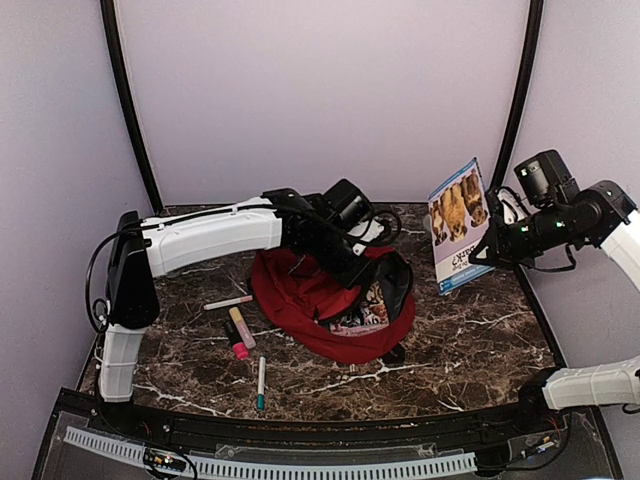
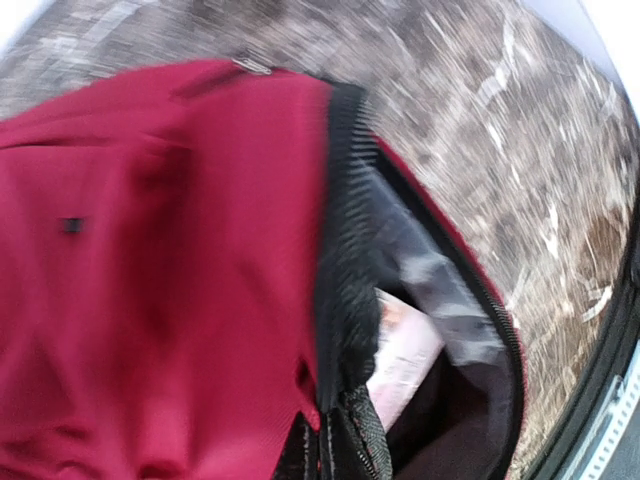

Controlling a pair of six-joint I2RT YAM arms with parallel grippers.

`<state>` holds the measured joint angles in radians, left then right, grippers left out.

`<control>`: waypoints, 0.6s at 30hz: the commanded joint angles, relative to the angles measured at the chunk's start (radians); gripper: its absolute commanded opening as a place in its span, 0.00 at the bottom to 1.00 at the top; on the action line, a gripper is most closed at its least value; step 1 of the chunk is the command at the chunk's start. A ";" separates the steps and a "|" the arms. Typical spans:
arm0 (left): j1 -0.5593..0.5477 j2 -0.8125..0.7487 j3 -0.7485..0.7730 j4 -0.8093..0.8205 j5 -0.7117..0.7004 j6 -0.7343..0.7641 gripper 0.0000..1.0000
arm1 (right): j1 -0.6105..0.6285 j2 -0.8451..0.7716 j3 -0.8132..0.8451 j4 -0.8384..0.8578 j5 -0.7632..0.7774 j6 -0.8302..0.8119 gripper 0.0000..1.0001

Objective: Pack the student bag
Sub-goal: Pick up the largest pocket of the bag from the student bag.

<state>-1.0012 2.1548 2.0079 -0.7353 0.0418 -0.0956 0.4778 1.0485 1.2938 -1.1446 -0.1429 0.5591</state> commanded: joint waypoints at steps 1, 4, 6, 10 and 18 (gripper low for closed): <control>0.051 -0.115 0.017 0.001 -0.064 -0.042 0.00 | 0.002 -0.025 0.032 0.081 -0.025 0.014 0.00; 0.068 -0.131 0.039 -0.003 -0.063 -0.051 0.00 | 0.002 -0.029 0.030 0.092 -0.054 0.016 0.00; 0.080 -0.137 0.048 0.001 -0.042 -0.060 0.00 | 0.002 -0.033 0.025 0.107 -0.089 0.019 0.00; 0.098 -0.137 0.053 0.024 0.024 -0.071 0.00 | -0.002 -0.046 0.002 0.174 -0.196 0.051 0.00; 0.125 -0.125 0.117 -0.011 -0.018 -0.125 0.00 | -0.084 -0.078 -0.133 0.432 -0.615 0.389 0.00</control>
<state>-0.8993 2.0773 2.0640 -0.7574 0.0265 -0.1783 0.4488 0.9958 1.2175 -0.9298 -0.4671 0.7231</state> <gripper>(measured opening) 0.013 0.047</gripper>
